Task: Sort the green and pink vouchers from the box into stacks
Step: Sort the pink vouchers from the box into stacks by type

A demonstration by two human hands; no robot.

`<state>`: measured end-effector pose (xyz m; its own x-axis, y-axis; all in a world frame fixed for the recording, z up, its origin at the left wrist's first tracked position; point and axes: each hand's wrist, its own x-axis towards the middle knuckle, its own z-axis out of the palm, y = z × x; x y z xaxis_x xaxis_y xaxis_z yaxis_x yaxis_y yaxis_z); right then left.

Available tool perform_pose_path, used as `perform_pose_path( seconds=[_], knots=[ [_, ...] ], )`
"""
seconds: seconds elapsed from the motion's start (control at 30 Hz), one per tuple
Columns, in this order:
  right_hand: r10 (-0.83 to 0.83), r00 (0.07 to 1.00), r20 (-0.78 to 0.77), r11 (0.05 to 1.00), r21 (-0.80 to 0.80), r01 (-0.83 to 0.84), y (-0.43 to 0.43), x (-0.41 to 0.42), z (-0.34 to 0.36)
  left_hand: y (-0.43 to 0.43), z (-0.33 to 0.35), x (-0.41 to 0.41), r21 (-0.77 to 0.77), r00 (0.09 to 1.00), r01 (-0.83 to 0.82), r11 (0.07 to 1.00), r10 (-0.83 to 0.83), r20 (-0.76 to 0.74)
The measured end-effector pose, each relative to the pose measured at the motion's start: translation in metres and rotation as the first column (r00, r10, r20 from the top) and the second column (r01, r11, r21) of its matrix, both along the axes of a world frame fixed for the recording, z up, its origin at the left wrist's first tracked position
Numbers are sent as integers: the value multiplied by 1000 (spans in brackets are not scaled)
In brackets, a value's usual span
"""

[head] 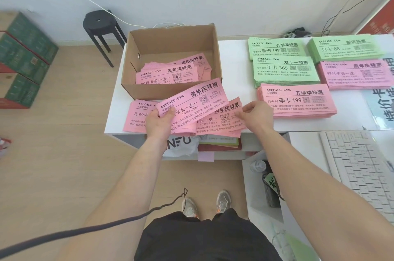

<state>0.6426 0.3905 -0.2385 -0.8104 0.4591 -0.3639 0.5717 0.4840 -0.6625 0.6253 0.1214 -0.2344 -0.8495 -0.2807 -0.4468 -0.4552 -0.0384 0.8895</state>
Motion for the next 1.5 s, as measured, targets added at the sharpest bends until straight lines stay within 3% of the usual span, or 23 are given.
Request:
perform_pose_path(
  seconds=[0.43, 0.63, 0.9, 1.5],
  knots=[
    [25, 1000, 12, 1000, -16, -25, -6, 3, -3, -3, 0, 0, 4, 999, 30, 1000, -30, 12],
    [184, 981, 58, 979, -94, -178, -7, 1, -2, -4, 0, -1, 13, 999, 31, 999, -32, 22],
    [390, 905, 169, 908, 91, -408, -3, -16, -1, -8, 0, -2, 0, 1000, 27, 1000, -27, 15],
    [493, 858, 144, 804, 302, -512, 4, -11, -16, -9, -2, 2, -21, 1000, 26, 999, -25, 17]
  ],
)
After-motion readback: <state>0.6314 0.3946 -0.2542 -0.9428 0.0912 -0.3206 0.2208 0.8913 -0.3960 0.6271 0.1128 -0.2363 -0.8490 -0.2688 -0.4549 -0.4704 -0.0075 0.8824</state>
